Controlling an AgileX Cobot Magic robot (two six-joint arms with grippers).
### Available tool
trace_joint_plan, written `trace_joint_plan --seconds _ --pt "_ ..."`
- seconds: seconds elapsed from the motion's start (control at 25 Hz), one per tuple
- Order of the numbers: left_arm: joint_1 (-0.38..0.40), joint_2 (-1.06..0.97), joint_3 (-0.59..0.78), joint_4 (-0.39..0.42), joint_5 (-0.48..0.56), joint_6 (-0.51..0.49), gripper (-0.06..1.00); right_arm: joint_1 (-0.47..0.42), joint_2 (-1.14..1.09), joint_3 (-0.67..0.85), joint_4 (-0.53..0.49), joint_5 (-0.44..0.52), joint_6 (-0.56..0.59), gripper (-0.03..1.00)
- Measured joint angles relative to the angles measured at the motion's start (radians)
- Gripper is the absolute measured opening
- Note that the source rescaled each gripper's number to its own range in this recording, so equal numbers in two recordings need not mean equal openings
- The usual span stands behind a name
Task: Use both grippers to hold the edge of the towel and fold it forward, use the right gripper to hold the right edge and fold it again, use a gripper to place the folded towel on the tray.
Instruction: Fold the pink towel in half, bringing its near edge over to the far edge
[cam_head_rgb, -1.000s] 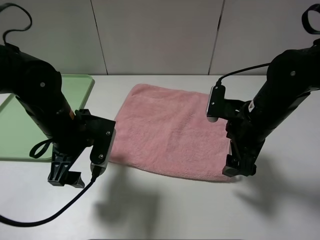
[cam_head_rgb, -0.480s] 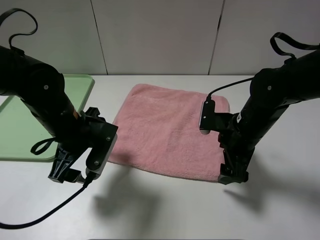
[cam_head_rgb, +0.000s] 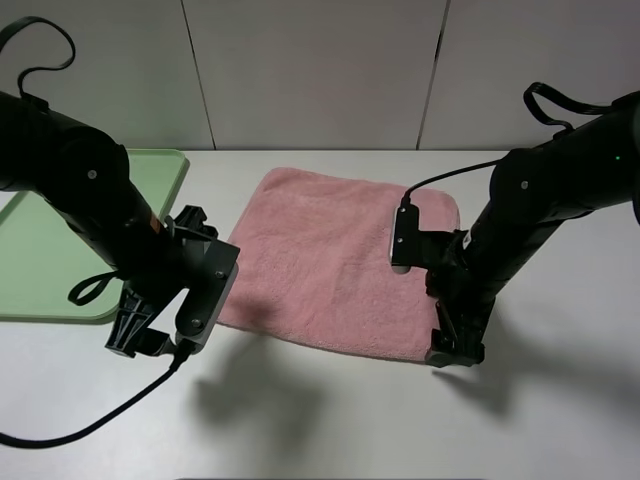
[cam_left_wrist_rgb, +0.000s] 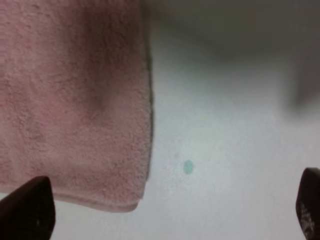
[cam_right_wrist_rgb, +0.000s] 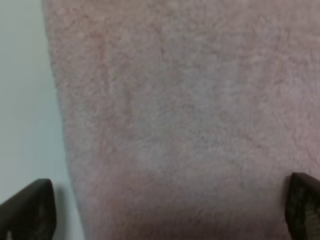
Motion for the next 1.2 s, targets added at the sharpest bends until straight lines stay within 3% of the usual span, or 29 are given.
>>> trace_joint_plan --seconds 0.4,0.84,1.2 --pt "0.000 0.081 -0.001 0.000 -0.024 0.004 0.96 0.000 0.064 -0.002 0.009 -0.006 -0.027 1.00" --pt "0.000 0.193 -0.018 0.003 -0.127 0.011 0.95 0.000 0.089 -0.008 0.034 -0.005 -0.027 1.00" --pt "0.019 0.198 -0.019 0.051 -0.152 0.009 0.94 0.000 0.092 -0.010 0.038 -0.006 -0.035 1.00"
